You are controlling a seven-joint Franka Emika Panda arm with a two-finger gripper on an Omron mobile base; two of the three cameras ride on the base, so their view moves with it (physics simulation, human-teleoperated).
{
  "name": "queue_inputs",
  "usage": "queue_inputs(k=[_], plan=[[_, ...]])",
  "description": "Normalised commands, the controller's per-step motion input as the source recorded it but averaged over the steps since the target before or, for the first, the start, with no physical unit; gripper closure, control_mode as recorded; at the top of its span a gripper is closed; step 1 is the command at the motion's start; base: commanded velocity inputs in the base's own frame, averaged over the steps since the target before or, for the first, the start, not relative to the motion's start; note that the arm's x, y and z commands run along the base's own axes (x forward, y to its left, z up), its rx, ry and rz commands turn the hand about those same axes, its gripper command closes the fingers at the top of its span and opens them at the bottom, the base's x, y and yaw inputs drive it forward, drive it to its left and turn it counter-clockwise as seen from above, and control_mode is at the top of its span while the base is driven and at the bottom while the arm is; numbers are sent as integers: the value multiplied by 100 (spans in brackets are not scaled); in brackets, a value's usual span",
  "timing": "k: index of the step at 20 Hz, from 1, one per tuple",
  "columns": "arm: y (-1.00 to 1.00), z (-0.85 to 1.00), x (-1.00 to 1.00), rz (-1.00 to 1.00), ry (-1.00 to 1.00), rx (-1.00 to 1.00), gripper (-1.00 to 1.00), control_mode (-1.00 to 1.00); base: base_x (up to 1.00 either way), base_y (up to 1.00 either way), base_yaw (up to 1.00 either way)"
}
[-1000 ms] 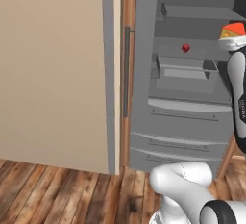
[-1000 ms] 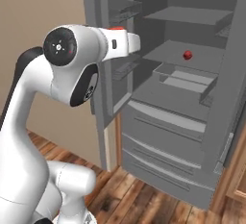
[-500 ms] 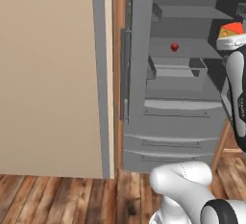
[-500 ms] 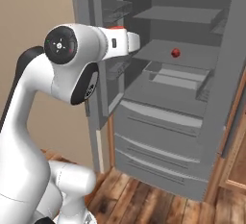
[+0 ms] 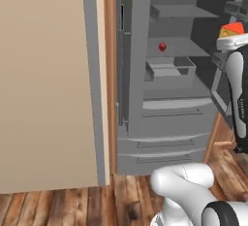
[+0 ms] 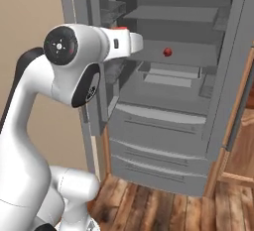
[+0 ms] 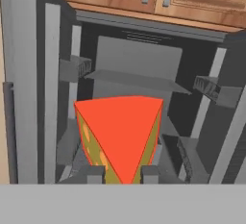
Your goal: Take the cheese, fish, and bell pepper from the fridge and place them on the plate on the dining counter to create an appetizer plate.
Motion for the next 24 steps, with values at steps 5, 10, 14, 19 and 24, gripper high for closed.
queue_inputs(k=[5, 10, 14, 19, 24], plan=[[0, 0, 0, 0, 0, 0, 100, 100, -20, 28, -35], [0, 0, 0, 0, 0, 0, 100, 100, -26, 25, -42], [0, 0, 0, 0, 0, 0, 100, 100, -23, 42, -45], [0, 0, 0, 0, 0, 0, 100, 100, -30, 65, -45], [0, 0, 0, 0, 0, 0, 100, 100, -63, 84, -42]])
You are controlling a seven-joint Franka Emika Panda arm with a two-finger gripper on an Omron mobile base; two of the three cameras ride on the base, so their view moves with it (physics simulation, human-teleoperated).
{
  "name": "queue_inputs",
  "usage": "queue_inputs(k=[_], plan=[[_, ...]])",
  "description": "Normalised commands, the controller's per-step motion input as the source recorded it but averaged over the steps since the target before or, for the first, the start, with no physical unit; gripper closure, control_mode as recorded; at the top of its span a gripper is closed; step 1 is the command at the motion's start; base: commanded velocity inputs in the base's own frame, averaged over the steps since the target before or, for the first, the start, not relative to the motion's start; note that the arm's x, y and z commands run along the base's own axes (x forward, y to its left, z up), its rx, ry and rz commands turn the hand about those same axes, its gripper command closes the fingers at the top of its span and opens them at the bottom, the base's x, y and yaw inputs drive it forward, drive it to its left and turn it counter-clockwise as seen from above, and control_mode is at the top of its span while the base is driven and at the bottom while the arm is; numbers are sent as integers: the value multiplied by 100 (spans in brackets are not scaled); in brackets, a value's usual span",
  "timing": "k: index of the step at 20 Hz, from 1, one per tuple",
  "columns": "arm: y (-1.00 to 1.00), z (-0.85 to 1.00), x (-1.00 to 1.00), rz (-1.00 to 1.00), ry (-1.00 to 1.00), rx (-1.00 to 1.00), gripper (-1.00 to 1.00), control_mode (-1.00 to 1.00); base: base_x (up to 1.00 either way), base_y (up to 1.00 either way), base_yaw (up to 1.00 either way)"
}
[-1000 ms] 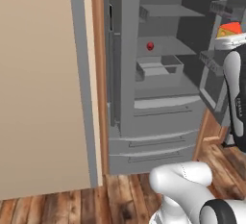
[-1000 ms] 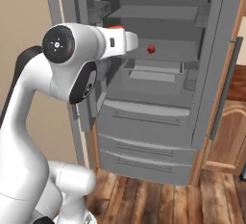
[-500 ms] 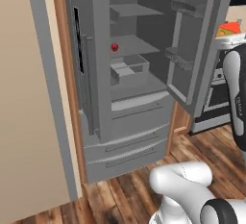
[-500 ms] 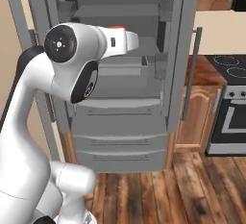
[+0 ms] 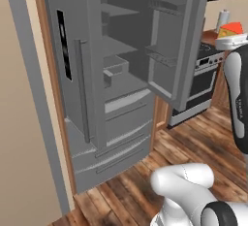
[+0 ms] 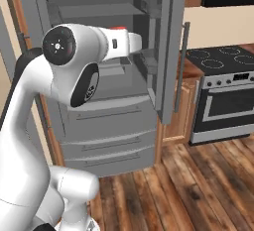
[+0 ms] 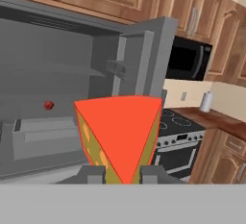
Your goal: Take the cheese, fish, and bell pepper from the fridge and place them on the plate on the dining counter to create an appetizer plate.
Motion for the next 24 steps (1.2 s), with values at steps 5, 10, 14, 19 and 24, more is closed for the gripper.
queue_inputs(k=[5, 10, 14, 19, 24], plan=[[0, 0, 0, 0, 0, 0, 100, 100, -99, 30, -40], [0, 0, 0, 0, 0, 0, 100, 100, -100, 40, -39], [0, 0, 0, 0, 0, 0, 100, 100, -100, 54, -43], [0, 0, 0, 0, 0, 0, 100, 100, -100, 44, -54], [0, 0, 0, 0, 0, 0, 100, 100, -100, 36, -59]])
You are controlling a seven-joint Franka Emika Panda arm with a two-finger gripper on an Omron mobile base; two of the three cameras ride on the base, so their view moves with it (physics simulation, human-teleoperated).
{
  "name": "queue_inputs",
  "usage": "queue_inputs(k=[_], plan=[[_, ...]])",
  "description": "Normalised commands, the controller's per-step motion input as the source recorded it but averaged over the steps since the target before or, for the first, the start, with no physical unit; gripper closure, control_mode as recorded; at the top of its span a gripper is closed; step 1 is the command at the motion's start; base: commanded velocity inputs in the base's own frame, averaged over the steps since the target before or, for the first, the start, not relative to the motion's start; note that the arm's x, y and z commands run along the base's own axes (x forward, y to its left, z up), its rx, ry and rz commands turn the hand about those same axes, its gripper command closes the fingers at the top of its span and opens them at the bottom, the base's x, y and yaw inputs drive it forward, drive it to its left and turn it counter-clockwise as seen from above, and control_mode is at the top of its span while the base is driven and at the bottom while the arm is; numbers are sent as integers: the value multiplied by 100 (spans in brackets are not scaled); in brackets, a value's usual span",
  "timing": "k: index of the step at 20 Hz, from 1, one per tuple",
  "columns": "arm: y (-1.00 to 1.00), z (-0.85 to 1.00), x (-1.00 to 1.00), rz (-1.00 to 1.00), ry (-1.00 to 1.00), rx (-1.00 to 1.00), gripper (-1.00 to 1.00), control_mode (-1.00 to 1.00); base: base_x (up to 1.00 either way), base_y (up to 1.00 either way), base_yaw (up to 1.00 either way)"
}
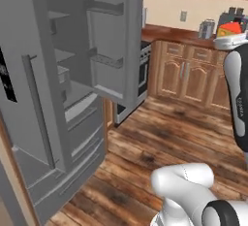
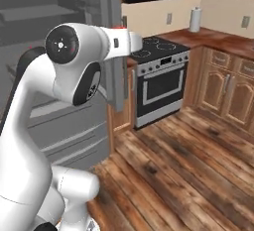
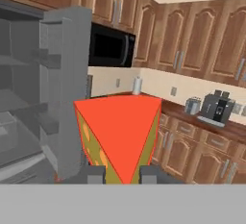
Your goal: Take the cheese, fish, and bell pepper from the fridge and place them on the plate on the dining counter to create an appetizer plate.
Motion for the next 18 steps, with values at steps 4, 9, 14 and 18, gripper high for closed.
queue_inputs(k=[4, 9, 14, 18], plan=[[0, 0, 0, 0, 0, 0, 100, 100, -97, 33, -62], [0, 0, 0, 0, 0, 0, 100, 100, -82, 28, -67], [0, 0, 0, 0, 0, 0, 100, 100, -97, 33, -61], [0, 0, 0, 0, 0, 0, 100, 100, -100, 38, -56]])
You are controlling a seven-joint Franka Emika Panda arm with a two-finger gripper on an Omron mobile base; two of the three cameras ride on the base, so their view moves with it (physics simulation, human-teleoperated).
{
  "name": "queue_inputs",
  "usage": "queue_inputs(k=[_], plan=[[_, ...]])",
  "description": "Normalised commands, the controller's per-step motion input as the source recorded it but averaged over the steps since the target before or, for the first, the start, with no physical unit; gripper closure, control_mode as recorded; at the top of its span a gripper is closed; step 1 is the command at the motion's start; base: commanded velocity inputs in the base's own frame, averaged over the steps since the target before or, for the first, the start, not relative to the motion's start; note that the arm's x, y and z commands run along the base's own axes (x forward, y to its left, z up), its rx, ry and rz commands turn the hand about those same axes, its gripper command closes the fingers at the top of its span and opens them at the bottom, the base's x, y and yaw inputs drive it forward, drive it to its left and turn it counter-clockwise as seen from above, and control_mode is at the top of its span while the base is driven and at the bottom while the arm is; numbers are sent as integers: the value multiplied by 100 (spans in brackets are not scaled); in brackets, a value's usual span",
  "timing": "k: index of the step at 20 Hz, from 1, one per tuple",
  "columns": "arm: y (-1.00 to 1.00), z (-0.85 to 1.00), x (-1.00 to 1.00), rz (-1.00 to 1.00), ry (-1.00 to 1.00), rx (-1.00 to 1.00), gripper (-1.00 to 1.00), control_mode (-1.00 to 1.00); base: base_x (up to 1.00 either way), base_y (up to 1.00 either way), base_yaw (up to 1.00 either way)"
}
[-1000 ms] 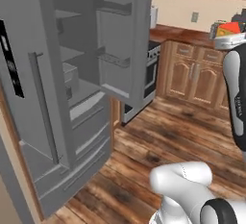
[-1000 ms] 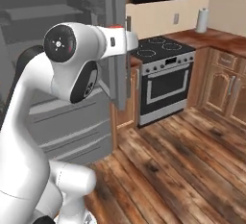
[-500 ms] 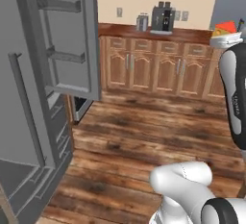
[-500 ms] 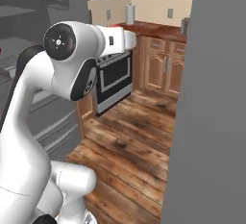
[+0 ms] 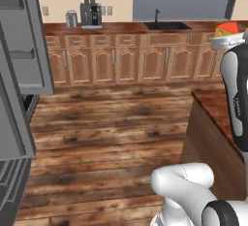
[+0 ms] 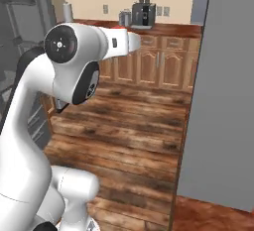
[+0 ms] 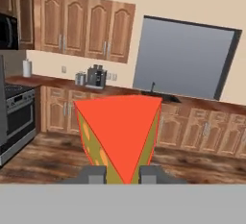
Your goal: Take the cheese, fish, and bell pepper from the fridge and place them on the plate on the dining counter to create an appetizer plate.
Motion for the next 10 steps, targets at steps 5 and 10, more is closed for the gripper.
queue_inputs(k=[5, 10], plan=[[0, 0, 0, 0, 0, 0, 100, 100, -100, 35, -54], [0, 0, 0, 0, 0, 0, 100, 100, -100, 32, -50]])
